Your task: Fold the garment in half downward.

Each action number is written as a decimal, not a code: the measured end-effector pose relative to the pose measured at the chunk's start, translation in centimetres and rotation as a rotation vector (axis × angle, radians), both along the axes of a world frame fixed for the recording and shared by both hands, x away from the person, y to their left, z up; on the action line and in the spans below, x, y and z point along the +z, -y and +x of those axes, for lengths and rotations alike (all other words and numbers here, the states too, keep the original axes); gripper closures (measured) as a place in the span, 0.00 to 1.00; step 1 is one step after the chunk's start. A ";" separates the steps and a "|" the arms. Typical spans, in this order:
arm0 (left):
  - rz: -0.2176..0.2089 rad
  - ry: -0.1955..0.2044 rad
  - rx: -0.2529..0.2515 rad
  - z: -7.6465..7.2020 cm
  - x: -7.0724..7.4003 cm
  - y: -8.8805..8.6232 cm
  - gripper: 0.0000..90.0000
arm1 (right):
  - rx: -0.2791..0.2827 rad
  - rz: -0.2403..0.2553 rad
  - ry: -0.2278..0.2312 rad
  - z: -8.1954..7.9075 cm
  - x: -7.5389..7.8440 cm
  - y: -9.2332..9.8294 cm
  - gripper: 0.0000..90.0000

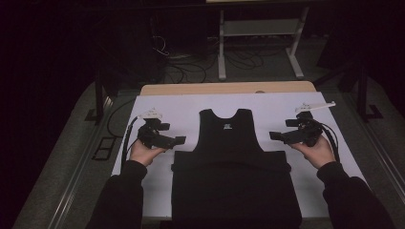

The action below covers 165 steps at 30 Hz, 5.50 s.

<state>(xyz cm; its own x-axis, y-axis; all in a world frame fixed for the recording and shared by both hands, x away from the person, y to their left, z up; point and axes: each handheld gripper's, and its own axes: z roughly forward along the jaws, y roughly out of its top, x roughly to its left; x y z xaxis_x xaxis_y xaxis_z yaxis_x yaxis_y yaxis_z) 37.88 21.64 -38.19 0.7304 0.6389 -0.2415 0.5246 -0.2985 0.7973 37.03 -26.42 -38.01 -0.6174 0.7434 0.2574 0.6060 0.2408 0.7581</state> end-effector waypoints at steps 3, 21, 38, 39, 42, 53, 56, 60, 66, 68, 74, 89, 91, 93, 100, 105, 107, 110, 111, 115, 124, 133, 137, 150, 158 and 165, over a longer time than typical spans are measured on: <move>0.000 0.004 -0.005 0.6 0.5 0.3 0.00 | 0.002 -0.011 0.004 0.4 0.4 -0.1 0.00; -0.007 -0.006 -0.030 2.9 1.9 1.4 0.00 | -0.005 -0.034 -0.017 3.1 1.2 -0.8 0.00; -0.003 -0.025 0.007 5.2 2.1 1.5 0.00 | -0.011 -0.051 -0.020 5.6 1.7 -1.3 0.00; -0.001 -0.028 0.007 5.4 2.0 1.5 0.00 | -0.016 -0.048 -0.023 5.7 1.6 -1.3 0.00; -0.008 -0.033 0.016 5.8 1.8 1.5 0.00 | -0.020 -0.044 -0.022 6.1 1.5 -1.4 0.00; -0.015 -0.056 0.036 7.4 0.4 1.9 0.00 | -0.032 -0.057 -0.036 8.1 0.6 -2.2 0.00; -0.014 -0.057 0.037 7.9 0.1 2.1 0.00 | -0.029 -0.062 -0.033 8.5 0.5 -2.5 0.00; -0.011 -0.063 0.046 8.4 -0.2 2.4 0.00 | -0.033 -0.064 -0.032 9.0 0.6 -2.7 0.01; -0.043 -0.067 0.063 9.0 -0.3 3.2 0.00 | -0.064 -0.047 -0.044 10.2 0.6 -2.8 0.09; -0.033 -0.065 0.064 9.3 -0.3 3.6 0.00 | -0.070 -0.046 -0.039 10.5 0.6 -2.9 0.08; -0.035 -0.076 0.097 10.2 -0.9 3.8 0.00 | -0.078 -0.055 -0.038 11.2 0.6 -3.5 0.07; -0.040 -0.105 0.111 11.4 -2.6 5.6 0.00 | -0.065 -0.064 -0.059 12.3 -1.6 -5.3 0.10; -0.039 -0.106 0.112 11.5 -2.8 6.0 0.00 | -0.059 -0.062 -0.063 12.4 -1.9 -5.6 0.11; -0.041 -0.108 0.121 11.6 -3.0 6.2 0.00 | -0.061 -0.061 -0.064 12.5 -2.2 -6.0 0.11; -0.007 -0.118 0.123 11.7 -3.8 6.8 0.03 | -0.067 -0.082 -0.080 12.7 -3.2 -6.7 0.15; -0.008 -0.146 0.125 11.9 -4.3 6.9 0.07 | -0.073 -0.094 -0.094 12.8 -3.9 -6.9 0.18; 0.008 -0.154 0.114 11.9 -4.6 7.0 0.08 | -0.076 -0.094 -0.101 12.8 -4.1 -6.9 0.21; 0.008 -0.171 0.115 12.0 -4.9 7.0 0.12 | -0.083 -0.105 -0.113 12.8 -4.4 -7.0 0.23; 0.009 -0.170 0.114 12.0 -5.0 7.1 0.13 | -0.081 -0.113 -0.117 12.9 -4.6 -7.0 0.25; 0.003 -0.161 0.124 12.0 -5.1 7.5 0.19 | -0.091 -0.117 -0.121 12.9 -4.9 -7.2 0.32; 0.037 -0.186 0.159 12.4 -5.8 7.6 0.40 | -0.101 -0.159 -0.135 13.0 -5.9 -7.5 0.47; 0.061 -0.183 0.160 12.3 -6.4 8.5 0.69 | -0.119 -0.153 -0.134 13.0 -6.2 -7.5 0.61; 0.060 -0.187 0.163 12.3 -6.5 8.8 0.78 | -0.121 -0.155 -0.135 12.9 -6.5 -7.5 0.66; 0.046 -0.169 0.176 12.1 -6.3 9.3 0.97 | -0.108 -0.120 -0.161 12.8 -6.6 -7.4 0.96; 0.047 -0.151 0.163 11.6 -5.4 9.5 0.97 | -0.103 -0.114 -0.156 12.4 -5.9 -7.3 0.97; 0.057 -0.120 0.144 10.5 -4.3 9.6 0.97 | -0.098 -0.087 -0.118 11.4 -4.8 -6.8 0.97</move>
